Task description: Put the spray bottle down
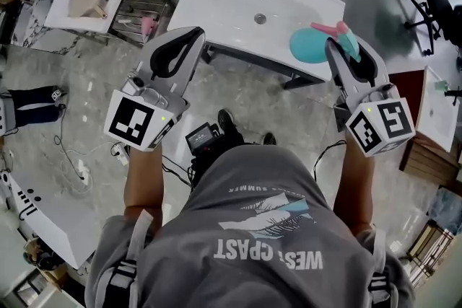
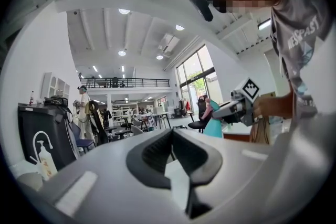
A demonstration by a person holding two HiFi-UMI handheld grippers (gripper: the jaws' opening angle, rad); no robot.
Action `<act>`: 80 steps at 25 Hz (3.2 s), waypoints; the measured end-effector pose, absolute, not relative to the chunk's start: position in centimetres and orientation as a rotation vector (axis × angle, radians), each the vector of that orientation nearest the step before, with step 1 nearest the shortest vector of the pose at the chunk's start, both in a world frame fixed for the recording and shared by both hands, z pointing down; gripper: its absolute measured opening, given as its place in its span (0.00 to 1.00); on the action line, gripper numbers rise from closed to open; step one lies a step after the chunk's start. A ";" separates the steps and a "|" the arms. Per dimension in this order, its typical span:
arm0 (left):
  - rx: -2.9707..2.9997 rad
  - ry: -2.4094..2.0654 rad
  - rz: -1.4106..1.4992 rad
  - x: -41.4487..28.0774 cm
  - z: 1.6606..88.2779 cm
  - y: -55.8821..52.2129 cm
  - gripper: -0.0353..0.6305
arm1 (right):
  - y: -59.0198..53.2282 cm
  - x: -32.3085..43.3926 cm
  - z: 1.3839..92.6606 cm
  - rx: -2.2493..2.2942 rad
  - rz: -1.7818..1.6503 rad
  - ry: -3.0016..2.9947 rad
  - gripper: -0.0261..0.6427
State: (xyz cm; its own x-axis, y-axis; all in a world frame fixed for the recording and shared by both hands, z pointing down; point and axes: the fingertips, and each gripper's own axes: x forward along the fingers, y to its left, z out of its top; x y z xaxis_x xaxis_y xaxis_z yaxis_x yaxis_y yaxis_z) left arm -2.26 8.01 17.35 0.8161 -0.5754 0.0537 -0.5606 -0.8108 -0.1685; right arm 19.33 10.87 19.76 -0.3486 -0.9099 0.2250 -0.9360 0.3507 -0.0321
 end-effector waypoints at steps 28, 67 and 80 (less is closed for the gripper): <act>-2.847 0.904 -0.090 -11.9 16.8 -0.7 0.06 | 2.7 11.9 18.1 1.746 0.164 -2.378 0.26; -2.717 1.309 -0.341 -3.8 19.7 -14.9 0.06 | -20.8 17.8 22.8 1.326 0.270 -2.695 0.26; -2.824 1.177 -0.281 -4.7 21.7 -19.8 0.06 | -22.8 14.5 24.0 1.363 0.293 -2.607 0.26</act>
State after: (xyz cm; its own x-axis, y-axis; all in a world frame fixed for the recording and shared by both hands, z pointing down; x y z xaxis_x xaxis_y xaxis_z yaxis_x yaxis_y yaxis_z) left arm -4.70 -19.84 21.73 0.6902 -0.7097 0.1412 -0.6970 -0.7045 -0.1340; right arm 14.49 -22.79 24.05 -0.5614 -0.7878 0.2533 -0.8244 0.5590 -0.0884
